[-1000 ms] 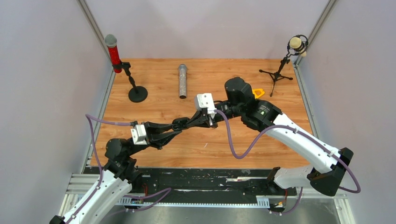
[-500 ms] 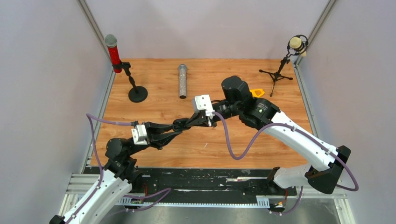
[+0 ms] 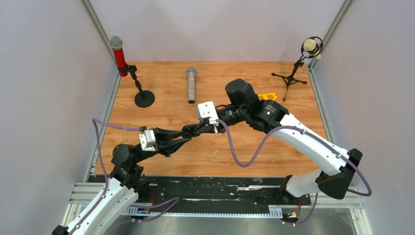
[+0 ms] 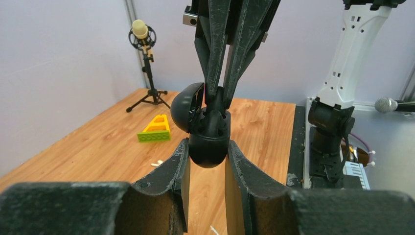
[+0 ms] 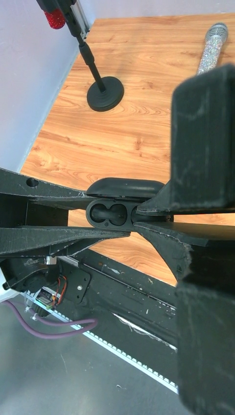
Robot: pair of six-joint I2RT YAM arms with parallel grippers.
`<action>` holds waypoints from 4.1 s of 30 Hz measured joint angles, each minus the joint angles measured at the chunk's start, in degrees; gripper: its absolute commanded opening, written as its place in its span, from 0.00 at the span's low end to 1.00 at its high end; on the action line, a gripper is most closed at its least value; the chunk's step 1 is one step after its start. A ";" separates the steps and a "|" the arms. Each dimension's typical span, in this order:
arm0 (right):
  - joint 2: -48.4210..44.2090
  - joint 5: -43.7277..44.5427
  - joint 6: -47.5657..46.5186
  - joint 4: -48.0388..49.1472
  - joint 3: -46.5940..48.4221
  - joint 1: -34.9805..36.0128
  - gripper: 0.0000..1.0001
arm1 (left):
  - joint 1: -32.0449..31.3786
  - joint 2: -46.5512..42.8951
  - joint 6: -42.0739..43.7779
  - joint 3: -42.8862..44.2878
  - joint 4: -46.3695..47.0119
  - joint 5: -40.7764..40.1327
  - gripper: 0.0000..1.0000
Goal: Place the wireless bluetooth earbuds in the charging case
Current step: Place the earbud in the charging case.
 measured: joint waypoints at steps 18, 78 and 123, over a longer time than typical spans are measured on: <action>2.95 5.11 -3.28 -6.67 4.81 2.56 0.33 | 0.15 0.02 0.09 0.00 -0.79 -0.52 0.00; -15.65 16.15 -4.11 21.11 -18.10 7.69 0.93 | 1.16 2.60 -7.87 1.92 -2.34 -7.48 0.00; -12.37 27.61 -18.18 40.35 -29.62 11.47 0.77 | 2.86 4.07 -13.11 2.08 -2.86 -9.14 0.00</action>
